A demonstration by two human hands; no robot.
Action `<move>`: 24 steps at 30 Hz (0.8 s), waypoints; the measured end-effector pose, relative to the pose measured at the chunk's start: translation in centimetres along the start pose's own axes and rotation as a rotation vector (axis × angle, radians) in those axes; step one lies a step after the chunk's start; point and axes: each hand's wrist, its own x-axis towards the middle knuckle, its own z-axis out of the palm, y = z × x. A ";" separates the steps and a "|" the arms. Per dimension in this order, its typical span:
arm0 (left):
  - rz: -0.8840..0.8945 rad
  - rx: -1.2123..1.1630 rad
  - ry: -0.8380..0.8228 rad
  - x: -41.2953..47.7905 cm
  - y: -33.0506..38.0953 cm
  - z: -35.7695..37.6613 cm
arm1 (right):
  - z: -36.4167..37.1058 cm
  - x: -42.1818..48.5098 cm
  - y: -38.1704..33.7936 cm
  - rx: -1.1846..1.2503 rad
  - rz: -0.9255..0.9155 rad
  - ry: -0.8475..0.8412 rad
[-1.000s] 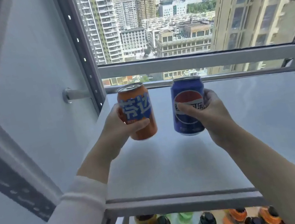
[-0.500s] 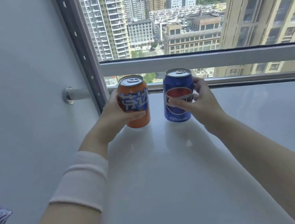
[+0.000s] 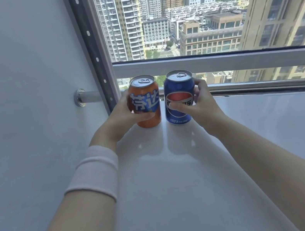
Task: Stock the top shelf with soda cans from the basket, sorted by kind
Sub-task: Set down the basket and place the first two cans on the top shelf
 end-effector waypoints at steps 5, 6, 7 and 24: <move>-0.024 0.049 -0.017 0.4 -0.1 -0.5 | 0.3 0.7 0.1 -0.034 -0.010 -0.066; -0.027 0.047 -0.023 0.4 -0.1 -0.5 | 0.3 0.7 0.1 -0.038 -0.011 -0.071; -0.027 0.041 -0.028 0.3 -0.1 -0.5 | 0.3 0.6 0.0 -0.043 -0.009 -0.072; 0.029 0.220 0.157 -0.7 0.4 0.3 | -0.5 0.4 -0.3 -0.187 0.063 -0.037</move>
